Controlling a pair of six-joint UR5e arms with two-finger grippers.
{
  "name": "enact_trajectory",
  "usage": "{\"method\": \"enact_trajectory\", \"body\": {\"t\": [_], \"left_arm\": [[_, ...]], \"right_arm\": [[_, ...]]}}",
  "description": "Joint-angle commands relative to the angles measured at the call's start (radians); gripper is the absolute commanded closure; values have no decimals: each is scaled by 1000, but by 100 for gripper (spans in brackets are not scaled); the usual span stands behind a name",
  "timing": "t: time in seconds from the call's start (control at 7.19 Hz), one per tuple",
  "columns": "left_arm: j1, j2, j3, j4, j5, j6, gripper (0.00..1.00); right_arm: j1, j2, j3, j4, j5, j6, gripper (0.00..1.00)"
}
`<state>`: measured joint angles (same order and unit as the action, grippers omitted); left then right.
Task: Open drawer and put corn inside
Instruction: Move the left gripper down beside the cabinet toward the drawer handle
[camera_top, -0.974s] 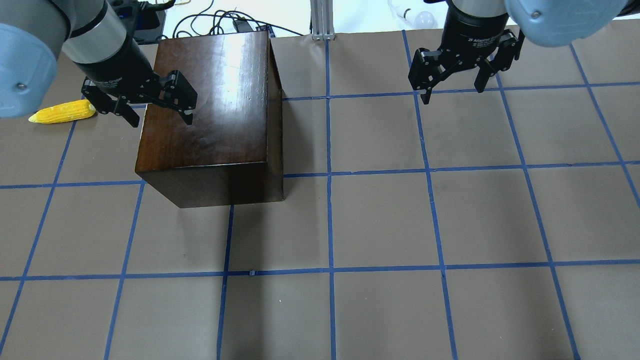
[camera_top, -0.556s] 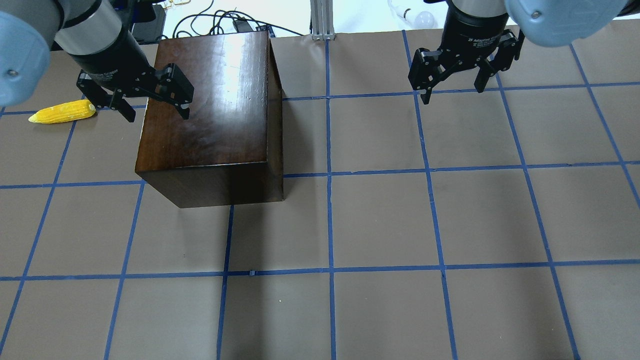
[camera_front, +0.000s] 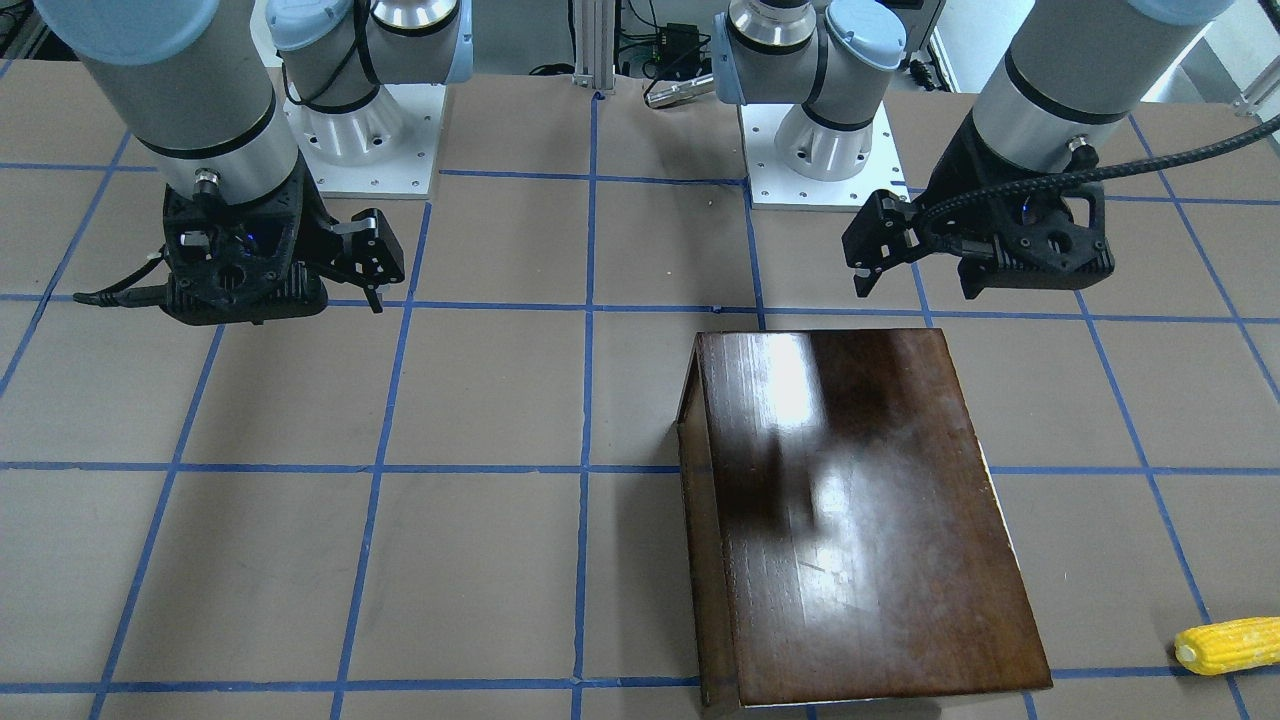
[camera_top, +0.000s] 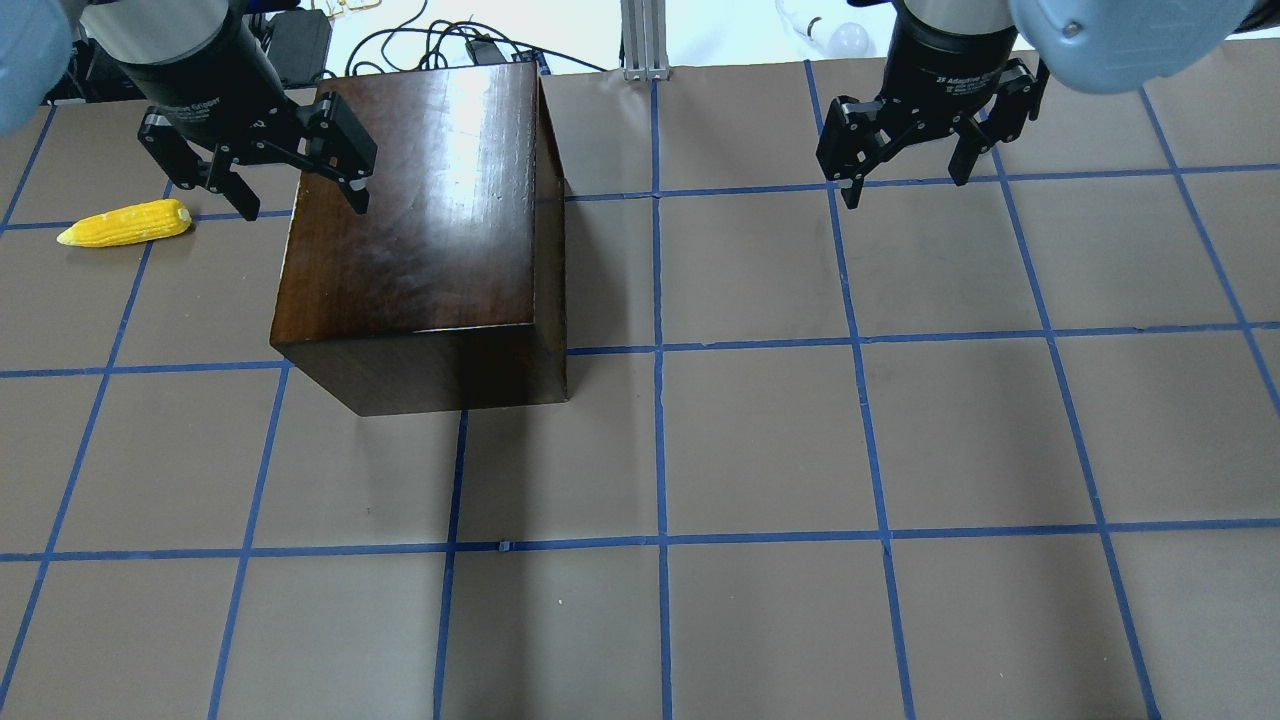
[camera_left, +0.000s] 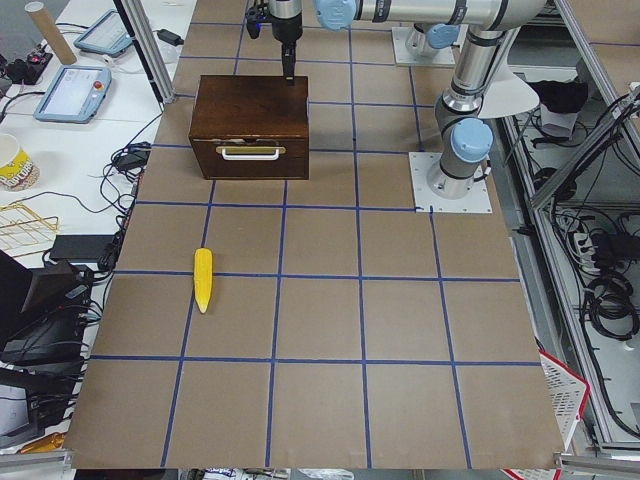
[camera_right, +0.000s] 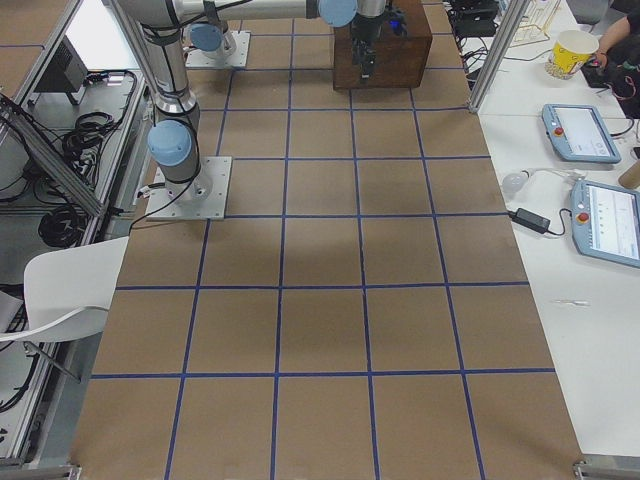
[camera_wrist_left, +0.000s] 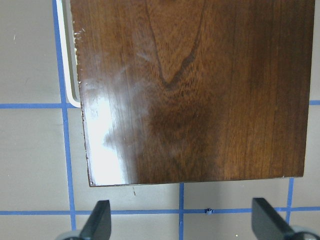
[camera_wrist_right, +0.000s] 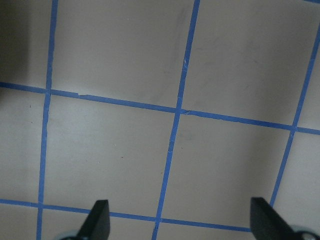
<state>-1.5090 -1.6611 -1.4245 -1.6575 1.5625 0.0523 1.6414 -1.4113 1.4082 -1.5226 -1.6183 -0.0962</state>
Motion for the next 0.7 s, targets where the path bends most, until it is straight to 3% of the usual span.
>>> {"method": "enact_trajectory", "body": {"t": [0.0,0.28,0.56], "left_arm": [[12,-6,6,-4,5,21,0],[100,-32,15,16,-92,118,0],[173,-95,21,79,-99,153,0]], "right_arm": [[0,0,0,1,0,1,0],[0,0,0,-1,0,1,0],[0,0,0,-1,0,0,0]]}}
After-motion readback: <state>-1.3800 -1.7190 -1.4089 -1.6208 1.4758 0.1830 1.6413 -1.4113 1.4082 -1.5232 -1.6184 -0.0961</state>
